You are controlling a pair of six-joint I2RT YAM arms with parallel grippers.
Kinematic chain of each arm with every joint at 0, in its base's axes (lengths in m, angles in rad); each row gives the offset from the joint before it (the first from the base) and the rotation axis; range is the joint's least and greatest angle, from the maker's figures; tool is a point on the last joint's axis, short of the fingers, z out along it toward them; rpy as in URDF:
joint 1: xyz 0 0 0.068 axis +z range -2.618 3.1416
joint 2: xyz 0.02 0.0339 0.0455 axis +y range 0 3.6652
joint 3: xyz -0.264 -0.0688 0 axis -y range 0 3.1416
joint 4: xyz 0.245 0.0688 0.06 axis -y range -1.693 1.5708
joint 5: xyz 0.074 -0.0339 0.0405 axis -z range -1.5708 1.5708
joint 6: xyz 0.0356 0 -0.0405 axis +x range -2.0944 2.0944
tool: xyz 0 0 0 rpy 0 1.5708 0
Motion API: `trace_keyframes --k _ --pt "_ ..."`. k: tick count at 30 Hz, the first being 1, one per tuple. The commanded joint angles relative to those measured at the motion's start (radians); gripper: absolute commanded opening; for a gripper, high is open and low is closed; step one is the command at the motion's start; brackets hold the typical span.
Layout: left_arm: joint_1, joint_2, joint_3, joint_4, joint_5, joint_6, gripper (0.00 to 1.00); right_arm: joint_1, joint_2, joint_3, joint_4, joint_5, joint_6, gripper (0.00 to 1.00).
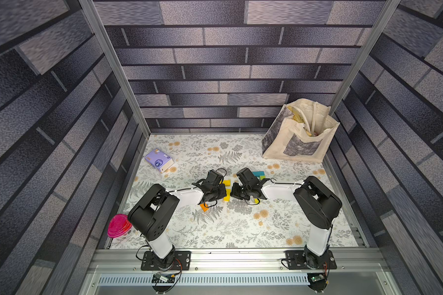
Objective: Assemble the letter p with building blocks
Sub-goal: Assemble the building block at the center of the board.
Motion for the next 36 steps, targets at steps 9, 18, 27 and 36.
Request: trace_keyframes --k 9,18,27,36 --pt "0.017 0.074 -0.001 -0.034 0.053 -0.031 0.0 0.004 0.04 0.04 -0.085 0.04 -0.041 0.0" --pt "0.017 0.07 -0.007 -0.038 0.044 -0.032 0.0 -0.004 0.059 0.088 -0.107 0.046 -0.051 0.0" --pt "0.033 0.061 -0.02 -0.048 0.03 -0.028 0.0 -0.008 0.079 0.1 -0.109 0.043 -0.053 0.0" --pt "0.038 0.069 -0.026 -0.039 0.041 -0.029 0.0 -0.017 0.085 0.106 -0.118 0.05 -0.057 0.0"
